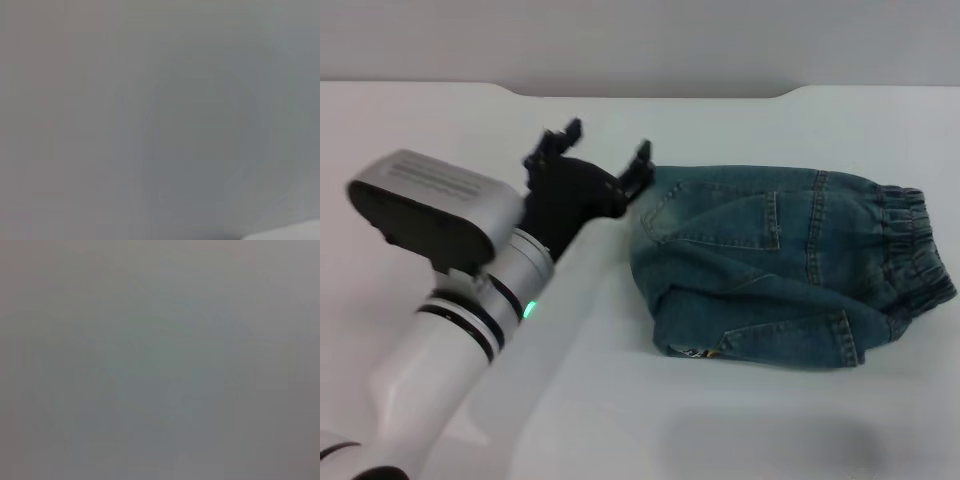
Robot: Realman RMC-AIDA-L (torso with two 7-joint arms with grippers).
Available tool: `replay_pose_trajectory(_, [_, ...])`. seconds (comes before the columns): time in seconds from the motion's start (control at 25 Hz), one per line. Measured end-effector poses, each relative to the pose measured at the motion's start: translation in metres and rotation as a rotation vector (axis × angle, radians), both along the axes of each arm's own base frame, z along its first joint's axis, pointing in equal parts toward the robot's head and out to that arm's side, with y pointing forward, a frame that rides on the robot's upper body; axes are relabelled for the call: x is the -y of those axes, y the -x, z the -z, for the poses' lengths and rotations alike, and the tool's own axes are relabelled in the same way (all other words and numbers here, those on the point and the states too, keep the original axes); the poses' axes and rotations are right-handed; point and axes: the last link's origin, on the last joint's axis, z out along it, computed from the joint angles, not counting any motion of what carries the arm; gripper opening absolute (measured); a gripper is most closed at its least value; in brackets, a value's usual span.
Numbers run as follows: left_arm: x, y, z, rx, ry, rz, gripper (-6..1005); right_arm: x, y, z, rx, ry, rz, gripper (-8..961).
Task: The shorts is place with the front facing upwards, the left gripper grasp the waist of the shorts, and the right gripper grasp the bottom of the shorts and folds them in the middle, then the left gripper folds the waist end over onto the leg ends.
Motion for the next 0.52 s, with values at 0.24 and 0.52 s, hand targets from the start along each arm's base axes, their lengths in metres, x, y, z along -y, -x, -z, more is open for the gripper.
replay_pose_trajectory(0.24, [0.001,0.016,0.003,-0.029,-0.068,0.04,849,0.01,-0.022,-0.003,-0.026,-0.037,0.024,-1])
replay_pose_trajectory(0.52, [-0.001,0.056,-0.023,0.01,-0.218,-0.019,849,0.025,-0.054,-0.012,-0.114,-0.084,0.018,-1])
